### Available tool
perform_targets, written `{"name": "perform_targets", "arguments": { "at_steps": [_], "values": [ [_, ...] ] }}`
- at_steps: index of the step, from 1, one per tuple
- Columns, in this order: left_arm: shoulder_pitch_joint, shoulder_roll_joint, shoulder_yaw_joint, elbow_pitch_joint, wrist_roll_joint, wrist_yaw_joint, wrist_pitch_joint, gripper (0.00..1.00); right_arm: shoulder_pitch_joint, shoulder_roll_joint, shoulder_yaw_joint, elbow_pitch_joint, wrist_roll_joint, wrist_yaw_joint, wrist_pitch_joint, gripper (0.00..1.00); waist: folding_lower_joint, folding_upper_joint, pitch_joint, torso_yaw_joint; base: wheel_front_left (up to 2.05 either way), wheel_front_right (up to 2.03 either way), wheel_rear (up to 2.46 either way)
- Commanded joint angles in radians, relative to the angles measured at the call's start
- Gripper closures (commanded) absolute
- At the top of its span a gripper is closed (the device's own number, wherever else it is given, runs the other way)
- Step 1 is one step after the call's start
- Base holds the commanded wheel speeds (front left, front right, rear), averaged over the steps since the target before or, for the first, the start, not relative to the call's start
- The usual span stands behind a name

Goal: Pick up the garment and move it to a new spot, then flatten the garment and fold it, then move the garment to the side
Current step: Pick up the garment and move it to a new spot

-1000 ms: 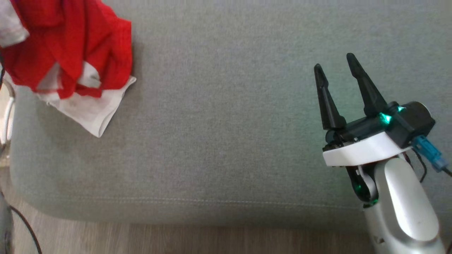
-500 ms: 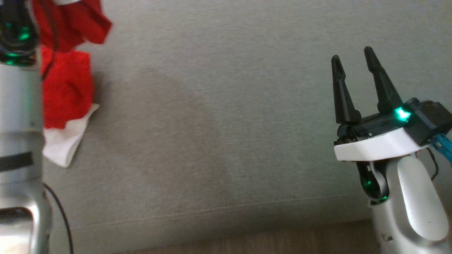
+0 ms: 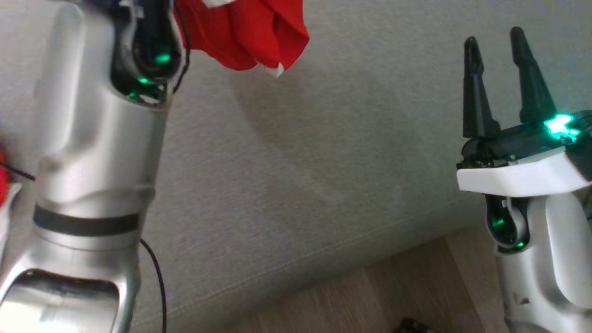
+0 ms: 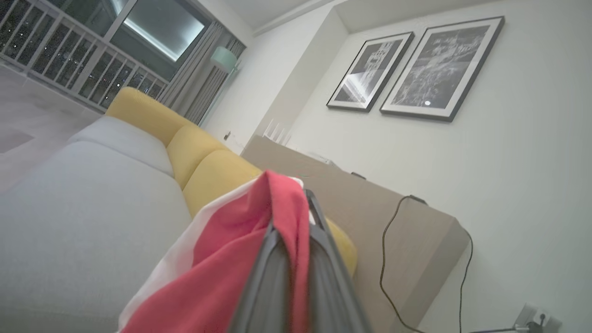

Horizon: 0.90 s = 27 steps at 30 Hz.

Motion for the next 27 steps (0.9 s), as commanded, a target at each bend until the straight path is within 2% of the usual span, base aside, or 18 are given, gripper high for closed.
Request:
{"name": "perform_targets", "arguments": {
  "at_steps": [1,7,13,15,17,20,22,27],
  "values": [
    [-0.006,0.02,0.016,-0.016,0.015,0.008,-0.014,1.0,-0.031,0.005,0.013,-0.04,0.009,0.0,-0.006,0.0,0.0,0.0,0.039,-0.051,0.0,0.0,0.0],
    [0.092,-0.005,-0.069,0.083,0.073,0.053,-0.04,1.0,-0.033,0.005,0.011,-0.056,0.028,0.0,-0.006,0.0,0.0,0.0,0.068,-0.103,0.0,0.0,0.0],
    [0.202,-0.006,-0.229,0.062,-0.023,0.112,-0.04,1.0,-0.034,0.005,0.011,-0.058,0.033,0.0,-0.006,0.0,0.0,0.0,0.076,-0.111,0.0,0.0,0.0],
    [0.234,-0.006,-0.338,0.064,-0.052,0.126,-0.04,0.58,-0.034,0.005,0.011,-0.052,0.028,0.0,-0.006,0.0,0.0,0.0,0.07,-0.097,0.0,0.0,0.0],
    [0.247,-0.006,-0.408,0.076,-0.079,0.122,-0.04,0.0,-0.034,0.005,0.015,-0.047,0.023,0.0,-0.006,0.0,0.0,0.0,0.064,-0.085,0.0,0.0,0.0],
    [0.249,-0.006,-0.465,0.078,-0.103,0.117,-0.04,0.0,-0.032,0.005,0.019,-0.038,0.014,0.0,-0.006,0.0,0.0,0.0,0.051,-0.059,0.0,0.0,0.0],
    [0.246,-0.006,-0.469,0.075,-0.101,0.117,-0.04,0.0,-0.032,0.005,0.02,-0.036,0.01,0.0,-0.006,0.0,0.0,0.0,0.047,-0.049,0.0,0.0,0.0],
    [0.229,-0.006,-0.395,0.028,-0.043,0.108,-0.04,0.0,-0.023,0.005,0.013,-0.024,-0.022,0.0,-0.006,0.0,0.0,0.0,0.014,0.017,0.0,0.0,0.0]
  ]
}}
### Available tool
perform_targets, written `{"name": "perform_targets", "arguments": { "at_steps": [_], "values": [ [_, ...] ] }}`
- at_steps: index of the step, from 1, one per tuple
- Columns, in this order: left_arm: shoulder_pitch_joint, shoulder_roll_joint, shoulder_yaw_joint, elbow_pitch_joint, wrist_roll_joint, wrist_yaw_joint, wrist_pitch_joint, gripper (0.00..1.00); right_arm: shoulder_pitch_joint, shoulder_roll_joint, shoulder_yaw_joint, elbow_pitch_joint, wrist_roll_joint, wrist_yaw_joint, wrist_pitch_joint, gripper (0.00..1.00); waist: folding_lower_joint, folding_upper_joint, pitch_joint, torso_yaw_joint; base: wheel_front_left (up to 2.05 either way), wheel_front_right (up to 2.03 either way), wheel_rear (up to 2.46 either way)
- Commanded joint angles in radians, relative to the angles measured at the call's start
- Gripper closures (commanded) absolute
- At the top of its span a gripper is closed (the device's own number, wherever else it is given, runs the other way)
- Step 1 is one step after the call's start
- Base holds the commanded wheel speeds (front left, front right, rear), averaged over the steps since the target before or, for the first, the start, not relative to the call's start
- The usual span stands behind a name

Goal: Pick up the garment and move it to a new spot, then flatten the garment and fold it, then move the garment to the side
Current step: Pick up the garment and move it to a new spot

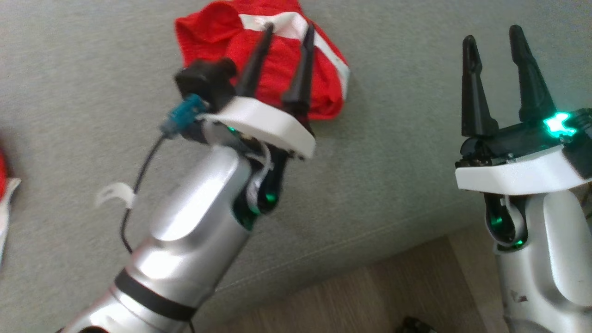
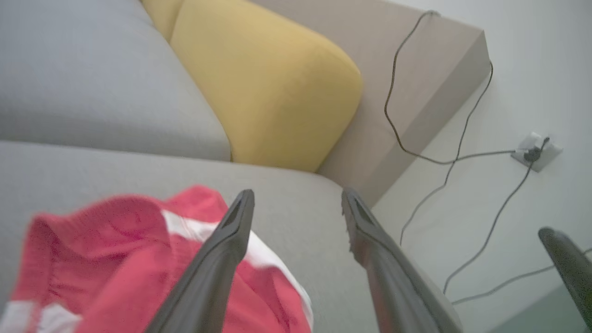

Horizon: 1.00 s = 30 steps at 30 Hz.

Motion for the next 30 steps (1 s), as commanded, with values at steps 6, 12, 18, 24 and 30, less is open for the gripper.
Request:
{"name": "perform_targets", "arguments": {
  "at_steps": [6,12,18,24,30],
  "values": [
    [-0.011,0.031,0.228,-0.089,0.18,-0.072,-0.005,0.0,0.013,0.003,-0.002,0.0,-0.06,0.0,-0.006,0.0,0.0,0.0,-0.083,0.123,0.0,0.0,0.0],
    [0.136,0.114,0.358,-0.141,0.278,-0.186,-0.005,0.0,0.074,0.003,0.001,0.024,-0.089,0.0,-0.006,0.0,0.0,0.0,-0.145,0.207,0.0,0.0,0.0],
    [0.359,0.147,0.447,-0.173,0.4,-0.229,-0.005,0.0,0.146,0.003,0.016,0.022,-0.11,0.0,-0.006,0.0,0.0,0.0,-0.184,0.272,0.0,0.0,0.0],
    [0.53,0.102,0.527,-0.195,0.513,-0.228,-0.005,0.0,0.193,0.003,0.028,0.032,-0.118,0.0,-0.006,0.0,0.0,0.0,-0.209,0.294,0.0,0.0,0.0],
    [0.602,0.038,0.605,-0.209,0.546,-0.243,-0.005,0.0,0.205,0.003,0.034,0.04,-0.114,0.0,-0.006,0.0,0.0,0.0,-0.219,0.288,0.0,0.0,0.0]
  ]
}}
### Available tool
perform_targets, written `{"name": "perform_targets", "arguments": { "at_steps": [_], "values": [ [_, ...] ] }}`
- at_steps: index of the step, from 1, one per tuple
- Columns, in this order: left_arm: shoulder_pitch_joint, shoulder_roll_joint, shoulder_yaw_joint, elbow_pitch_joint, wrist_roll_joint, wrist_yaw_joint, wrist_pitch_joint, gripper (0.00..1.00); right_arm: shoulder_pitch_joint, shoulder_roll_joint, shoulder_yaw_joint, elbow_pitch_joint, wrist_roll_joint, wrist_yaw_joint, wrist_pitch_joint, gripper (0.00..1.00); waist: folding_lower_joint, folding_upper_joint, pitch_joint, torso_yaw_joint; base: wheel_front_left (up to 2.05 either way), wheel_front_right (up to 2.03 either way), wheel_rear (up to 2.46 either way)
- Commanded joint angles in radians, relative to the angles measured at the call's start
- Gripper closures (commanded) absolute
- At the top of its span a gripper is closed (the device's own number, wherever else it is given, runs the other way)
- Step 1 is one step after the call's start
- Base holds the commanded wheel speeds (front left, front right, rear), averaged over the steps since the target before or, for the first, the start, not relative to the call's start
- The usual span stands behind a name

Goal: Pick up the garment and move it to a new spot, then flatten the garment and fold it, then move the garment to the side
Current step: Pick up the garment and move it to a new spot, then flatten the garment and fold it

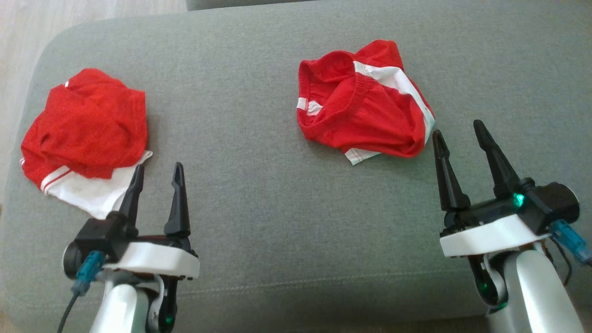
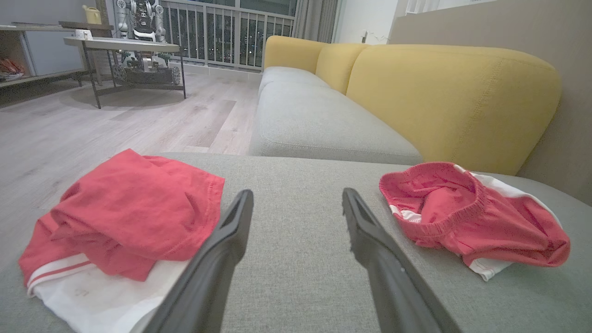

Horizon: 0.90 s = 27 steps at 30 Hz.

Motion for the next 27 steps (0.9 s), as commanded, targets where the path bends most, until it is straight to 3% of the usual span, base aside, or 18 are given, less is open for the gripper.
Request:
{"name": "perform_targets", "arguments": {
  "at_steps": [1,10,14,27],
  "values": [
    [-0.035,-0.001,0.048,-0.043,0.016,-0.014,-0.005,0.0,-0.016,0.002,0.028,-0.028,-0.002,0.0,-0.006,0.0,0.0,-0.0001,0.001,-0.006,0.0,0.0,0.0],
    [-0.102,-0.018,0.026,0.009,0.047,-0.1,-0.005,0.0,-0.038,0.002,0.035,-0.032,-0.001,0.0,-0.006,0.0,0.0,-0.0001,0.036,-0.065,0.0,0.0,0.0],
    [-0.183,-0.014,-0.046,0.114,0.061,-0.135,-0.005,0.0,-0.049,0.002,0.026,-0.039,0.01,0.0,-0.006,0.0,0.0,-0.0001,0.073,-0.112,0.0,0.0,0.0],
    [-0.56,0.006,-0.194,0.326,-0.021,-0.155,0.188,0.0,-0.094,0.002,0.056,-0.085,0.081,0.0,-0.006,0.0,0.0,-0.0001,0.211,-0.274,0.0,0.0,0.0]
  ]
}}
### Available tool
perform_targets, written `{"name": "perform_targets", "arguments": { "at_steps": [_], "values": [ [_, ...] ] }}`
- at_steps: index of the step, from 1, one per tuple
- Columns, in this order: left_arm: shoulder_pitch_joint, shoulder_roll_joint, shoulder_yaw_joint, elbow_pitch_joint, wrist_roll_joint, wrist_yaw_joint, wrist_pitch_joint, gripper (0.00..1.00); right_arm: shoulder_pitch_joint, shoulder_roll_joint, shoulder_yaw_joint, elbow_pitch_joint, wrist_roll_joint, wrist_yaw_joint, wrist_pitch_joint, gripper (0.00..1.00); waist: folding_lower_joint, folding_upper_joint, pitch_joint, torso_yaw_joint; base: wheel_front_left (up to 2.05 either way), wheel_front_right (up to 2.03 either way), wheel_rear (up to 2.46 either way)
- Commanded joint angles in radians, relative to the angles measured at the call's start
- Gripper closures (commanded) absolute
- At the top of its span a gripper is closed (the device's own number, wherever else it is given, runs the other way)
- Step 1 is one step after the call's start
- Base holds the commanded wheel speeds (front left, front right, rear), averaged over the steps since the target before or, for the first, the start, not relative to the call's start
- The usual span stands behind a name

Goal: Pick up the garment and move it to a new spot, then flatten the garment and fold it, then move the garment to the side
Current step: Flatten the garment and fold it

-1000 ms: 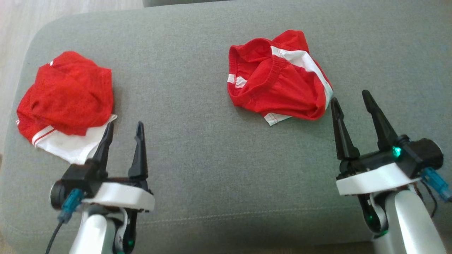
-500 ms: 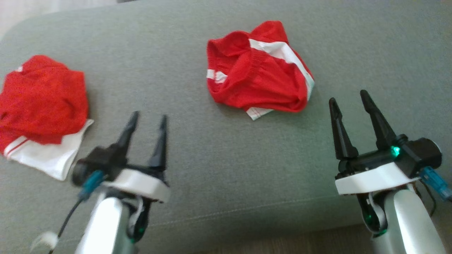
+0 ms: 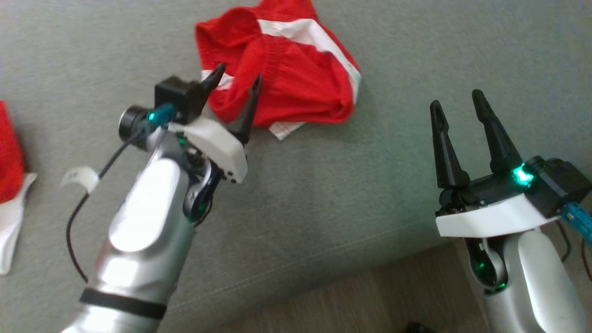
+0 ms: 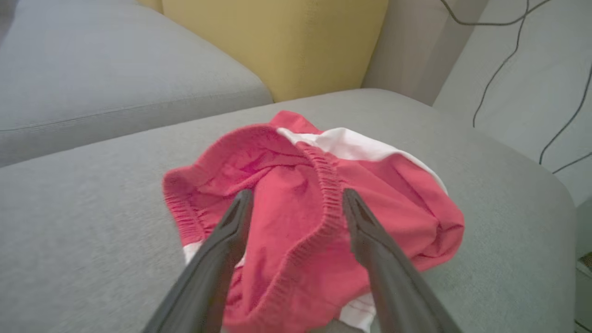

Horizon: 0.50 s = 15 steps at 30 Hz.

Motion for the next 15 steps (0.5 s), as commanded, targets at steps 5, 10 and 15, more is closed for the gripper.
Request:
{"name": "perform_targets", "arguments": {
  "at_steps": [5,10,15],
  "values": [
    [-0.12,0.023,0.0,0.014,-0.085,-0.006,0.055,0.0,-0.03,0.002,0.048,-0.042,0.031,0.0,-0.006,0.0,0.0,0.0,0.051,-0.077,0.0,0.0,0.0],
    [-0.191,0.046,-0.012,0.065,-0.082,-0.004,0.09,0.0,-0.034,0.002,0.06,-0.046,0.055,0.0,-0.006,0.0,0.0,0.0,0.065,-0.105,0.0,0.0,0.0],
    [-0.248,0.049,-0.022,0.112,-0.067,0.006,0.102,0.0,-0.035,0.002,0.068,-0.049,0.066,0.0,-0.006,0.0,0.0,0.0,0.073,-0.122,0.0,0.0,0.0]
  ]
}}
